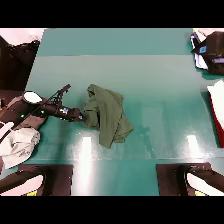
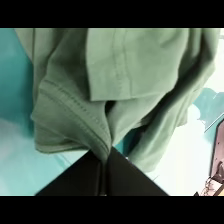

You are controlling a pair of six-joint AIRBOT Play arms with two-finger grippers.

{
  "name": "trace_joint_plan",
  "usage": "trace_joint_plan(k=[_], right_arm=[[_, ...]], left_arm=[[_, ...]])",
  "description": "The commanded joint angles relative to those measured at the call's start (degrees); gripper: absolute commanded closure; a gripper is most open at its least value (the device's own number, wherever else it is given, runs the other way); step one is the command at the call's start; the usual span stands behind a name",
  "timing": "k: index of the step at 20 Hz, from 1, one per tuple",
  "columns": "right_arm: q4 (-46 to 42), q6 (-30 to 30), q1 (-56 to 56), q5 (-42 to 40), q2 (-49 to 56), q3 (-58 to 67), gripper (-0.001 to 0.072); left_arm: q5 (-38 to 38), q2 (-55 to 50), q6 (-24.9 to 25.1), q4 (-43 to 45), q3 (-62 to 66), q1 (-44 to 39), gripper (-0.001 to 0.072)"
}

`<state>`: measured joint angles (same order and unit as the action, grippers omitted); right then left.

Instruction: Fold the shirts.

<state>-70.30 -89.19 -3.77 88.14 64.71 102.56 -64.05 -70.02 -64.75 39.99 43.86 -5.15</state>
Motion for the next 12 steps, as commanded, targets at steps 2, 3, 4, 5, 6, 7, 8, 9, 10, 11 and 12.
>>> trace_joint_plan(k=[2,3,4,5,6,7,8,9,10,11,12], right_arm=[[0.44,-0.07,-8.00,0.35,-2.43,-10.67,0.0691],[0.39,-1.27,-11.52,0.20,-3.10,-14.58,0.0687],[0.50,-1.97,-14.84,-0.57,-3.39,-18.29,0.0567],[1.88,-2.54,-18.69,-2.10,-3.34,-22.49,0.0267],[3.93,-3.08,-21.99,-5.01,-3.23,-26.80,0.0134],[6.51,-3.54,-25.42,-9.84,-2.89,-31.54,0.0134],[8.74,-4.24,-28.17,-14.58,-1.97,-35.52,0.0134],[10.54,-4.52,-30.64,-19.61,-0.44,-39.32,0.0134],[11.91,-5.51,-32.52,-23.85,1.38,-42.16,0.0135],[14.29,-5.99,-34.12,-27.65,3.74,-44.44,0.0136],[16.96,-5.88,-35.39,-30.64,5.97,-45.92,0.0136]], left_arm=[[-1.44,2.27,-1.49,4.76,6.19,0.17,0.0681],[-2.43,3.63,-2.67,7.67,9.51,0.17,0.0680],[-3.78,4.94,-2.95,9.81,12.74,0.17,0.0680],[-5.03,6.01,-2.93,11.45,15.93,0.17,0.0680],[-5.97,6.99,-2.93,12.00,18.43,0.17,0.0680],[-6.71,7.89,-2.93,11.98,20.39,0.17,0.0680],[-7.04,8.46,-2.91,12.00,21.51,0.17,0.0680],[-7.52,8.61,-2.95,11.96,22.34,0.17,0.0680],[-7.72,8.72,-2.93,12.00,22.38,0.17,0.0680],[-8.44,8.72,-2.93,12.13,22.38,0.17,0.0680],[-9.01,8.72,-2.93,12.17,22.38,0.17,0.0680]])
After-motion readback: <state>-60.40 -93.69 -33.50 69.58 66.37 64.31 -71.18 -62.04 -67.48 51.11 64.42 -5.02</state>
